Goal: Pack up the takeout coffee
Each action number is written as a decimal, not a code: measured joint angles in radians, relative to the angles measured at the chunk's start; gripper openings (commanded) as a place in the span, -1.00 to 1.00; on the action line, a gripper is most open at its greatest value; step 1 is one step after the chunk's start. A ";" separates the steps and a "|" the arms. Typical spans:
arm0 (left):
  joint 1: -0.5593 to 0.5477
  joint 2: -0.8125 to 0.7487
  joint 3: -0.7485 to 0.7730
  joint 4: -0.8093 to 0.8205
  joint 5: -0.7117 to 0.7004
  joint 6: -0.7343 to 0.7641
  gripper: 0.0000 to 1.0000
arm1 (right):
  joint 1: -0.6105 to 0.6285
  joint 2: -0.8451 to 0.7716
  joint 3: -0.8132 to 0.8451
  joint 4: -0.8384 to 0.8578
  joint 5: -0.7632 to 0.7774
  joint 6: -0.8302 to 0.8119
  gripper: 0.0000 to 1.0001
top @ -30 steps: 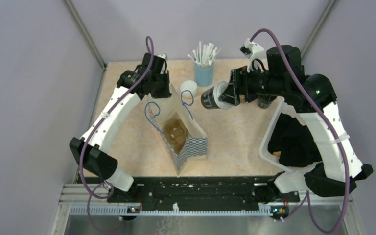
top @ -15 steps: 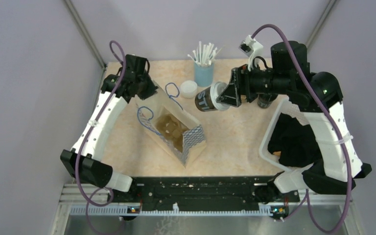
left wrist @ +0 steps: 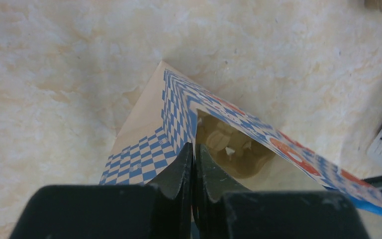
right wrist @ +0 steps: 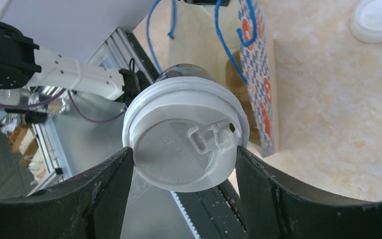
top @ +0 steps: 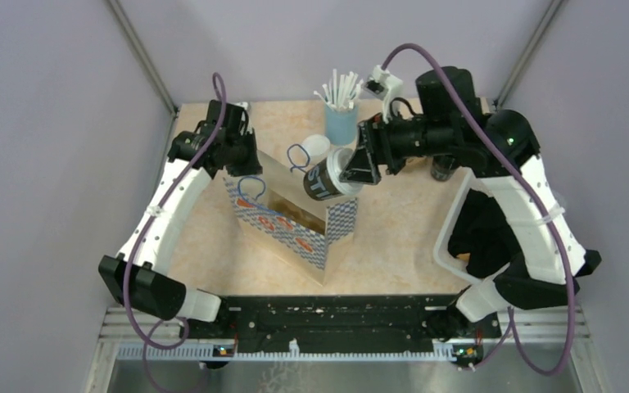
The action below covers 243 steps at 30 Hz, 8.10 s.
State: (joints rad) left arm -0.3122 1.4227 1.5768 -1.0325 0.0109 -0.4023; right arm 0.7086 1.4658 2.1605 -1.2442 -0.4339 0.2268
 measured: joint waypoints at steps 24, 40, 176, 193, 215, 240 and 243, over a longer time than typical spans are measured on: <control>0.000 -0.105 -0.096 0.257 0.223 -0.011 -1.00 | 0.419 0.277 0.209 -0.140 0.526 -0.029 0.30; 0.000 -0.102 -0.050 0.357 0.262 -0.011 -1.00 | 0.451 0.112 -0.172 0.081 0.775 -0.154 0.26; -0.010 0.089 0.407 -0.181 0.349 -0.166 -1.00 | 0.363 -0.384 -0.573 0.651 0.790 -0.052 0.31; -0.017 0.071 0.369 -0.245 0.174 0.206 -1.00 | 0.362 -0.343 -0.492 0.645 0.803 -0.078 0.30; -0.017 0.035 0.219 -0.092 0.320 0.191 -0.93 | 0.362 -0.180 -0.247 0.492 0.607 -0.190 0.28; -0.225 0.176 0.283 0.003 0.472 0.294 -0.15 | 0.362 -0.343 -0.289 0.504 0.763 -0.152 0.28; -0.226 0.203 0.321 -0.023 0.427 0.278 0.41 | 0.362 -0.343 -0.289 0.503 0.770 -0.152 0.28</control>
State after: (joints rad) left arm -0.5385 1.6257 1.8977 -1.0554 0.4381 -0.1246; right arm 1.0706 1.1229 1.8713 -0.7410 0.3359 0.0746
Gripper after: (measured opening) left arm 0.484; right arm 0.637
